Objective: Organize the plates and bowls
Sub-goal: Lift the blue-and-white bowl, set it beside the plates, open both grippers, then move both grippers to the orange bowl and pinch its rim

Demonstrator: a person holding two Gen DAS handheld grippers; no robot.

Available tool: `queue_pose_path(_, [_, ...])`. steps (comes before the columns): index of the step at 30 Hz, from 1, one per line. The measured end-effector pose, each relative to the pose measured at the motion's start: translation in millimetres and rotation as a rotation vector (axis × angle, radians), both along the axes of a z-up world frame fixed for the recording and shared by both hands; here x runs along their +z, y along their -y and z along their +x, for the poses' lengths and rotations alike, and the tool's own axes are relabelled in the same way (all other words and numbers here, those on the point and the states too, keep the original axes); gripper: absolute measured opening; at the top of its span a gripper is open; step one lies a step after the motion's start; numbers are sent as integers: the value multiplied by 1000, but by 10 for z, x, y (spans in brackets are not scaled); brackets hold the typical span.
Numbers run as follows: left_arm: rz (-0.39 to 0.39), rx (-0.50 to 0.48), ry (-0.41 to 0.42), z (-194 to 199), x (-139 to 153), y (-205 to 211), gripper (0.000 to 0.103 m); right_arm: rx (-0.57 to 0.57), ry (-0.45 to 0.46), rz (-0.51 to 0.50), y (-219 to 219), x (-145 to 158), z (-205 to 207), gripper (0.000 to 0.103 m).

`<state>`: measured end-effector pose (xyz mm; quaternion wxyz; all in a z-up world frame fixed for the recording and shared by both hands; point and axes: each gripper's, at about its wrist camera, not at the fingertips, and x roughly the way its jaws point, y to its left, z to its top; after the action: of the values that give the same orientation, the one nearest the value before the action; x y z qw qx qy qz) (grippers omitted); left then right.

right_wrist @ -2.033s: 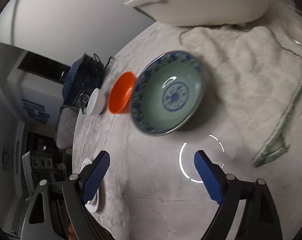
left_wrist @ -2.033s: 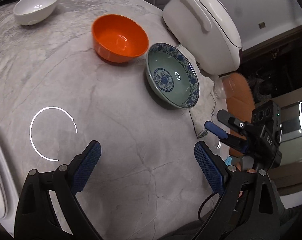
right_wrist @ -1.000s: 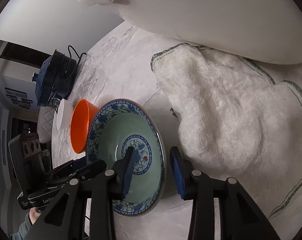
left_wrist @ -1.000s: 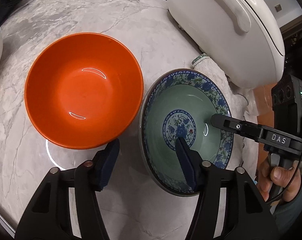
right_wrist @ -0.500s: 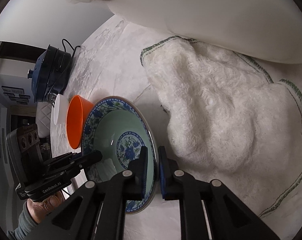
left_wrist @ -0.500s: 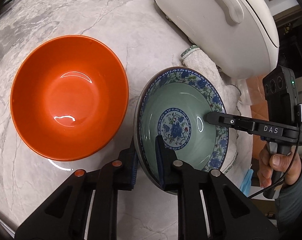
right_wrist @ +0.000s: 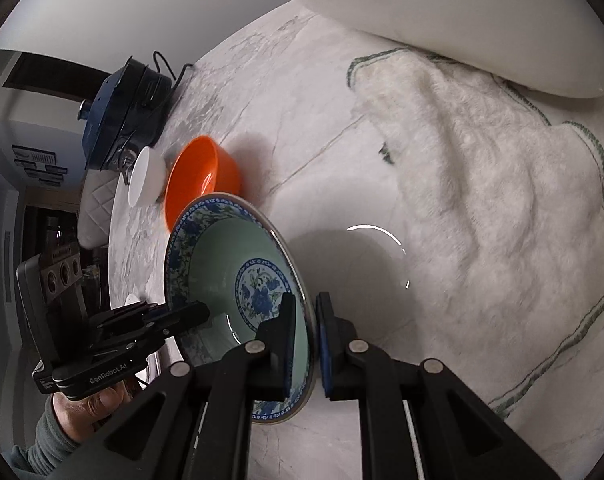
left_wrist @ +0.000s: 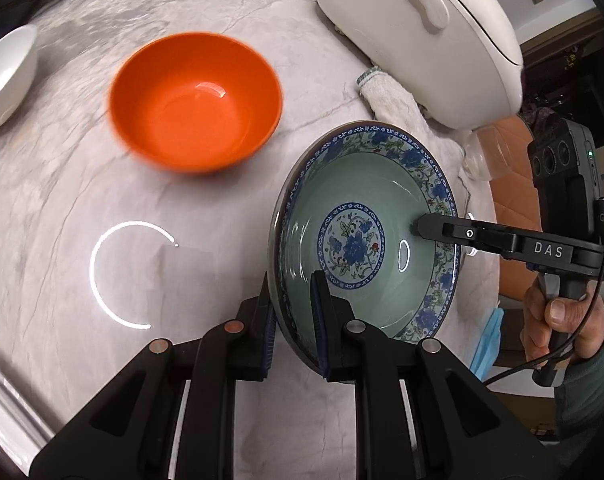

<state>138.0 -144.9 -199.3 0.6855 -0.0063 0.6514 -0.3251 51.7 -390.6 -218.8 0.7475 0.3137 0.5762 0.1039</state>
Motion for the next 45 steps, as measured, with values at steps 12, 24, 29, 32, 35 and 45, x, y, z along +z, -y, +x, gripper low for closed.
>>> queue_pose_path(12, [42,100,-78,-983,-10,-1016,15,117,-69,50,-902,-157,-586,13])
queue_pose_path(24, [83,111,-70,-1341,-225,-1386,15,154,-98,46,-1212,-386,-859,12])
queue_pose_path(29, [83,115,-78,-1404,-331,-1364,15,153,-73,47,-1217,-406,-900,14])
queue_pose_path(32, [61,144,-71,-1436,-292,-1415,21,155,-57,60,-1228,-383,-920,30])
queue_pose_path(35, [0,202,-24,-1450,-116,-1519,91,128,54,94,-1148,-219,-1007,80])
queue_pose_path(45, [-45,379,153,-1458,433,-1908,102,-32,171,155,-585,-212,-1333,89])
